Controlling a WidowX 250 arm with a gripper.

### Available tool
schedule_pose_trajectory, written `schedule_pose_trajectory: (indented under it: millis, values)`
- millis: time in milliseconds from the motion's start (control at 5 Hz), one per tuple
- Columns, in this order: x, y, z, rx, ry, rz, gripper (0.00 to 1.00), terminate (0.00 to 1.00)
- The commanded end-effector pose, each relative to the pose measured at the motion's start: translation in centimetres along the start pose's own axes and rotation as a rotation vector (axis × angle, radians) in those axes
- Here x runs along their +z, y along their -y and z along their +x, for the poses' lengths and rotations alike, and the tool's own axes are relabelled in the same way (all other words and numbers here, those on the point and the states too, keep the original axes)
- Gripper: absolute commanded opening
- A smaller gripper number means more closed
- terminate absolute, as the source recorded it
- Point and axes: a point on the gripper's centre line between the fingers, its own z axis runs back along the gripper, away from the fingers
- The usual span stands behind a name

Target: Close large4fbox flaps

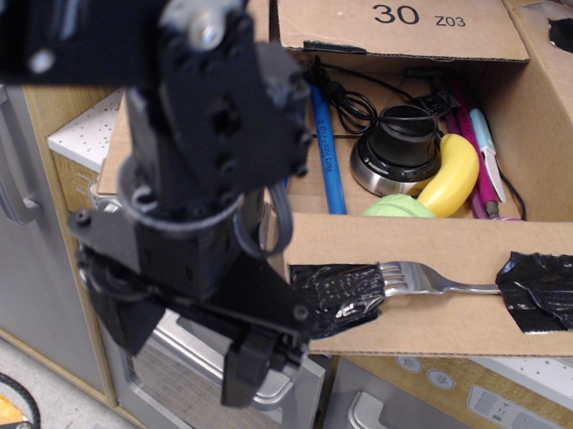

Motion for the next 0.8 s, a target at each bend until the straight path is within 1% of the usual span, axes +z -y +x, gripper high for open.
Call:
schedule_pose_trajectory:
  millis: [0,200,400,600]
  values:
    - [-1.0,1.6,-0.5,-0.008,0.049,-0.053,1.0,0.0]
    - [-2.0,2.2,-0.7,-0.015,0.084,-0.086,1.0,0.0]
    - [-2.4,3.1,0.2,-0.047,0.121,-0.082,1.0,0.0]
    - [-1.8,3.1,1.7,-0.083,0.137,-0.06,1.0,0.0]
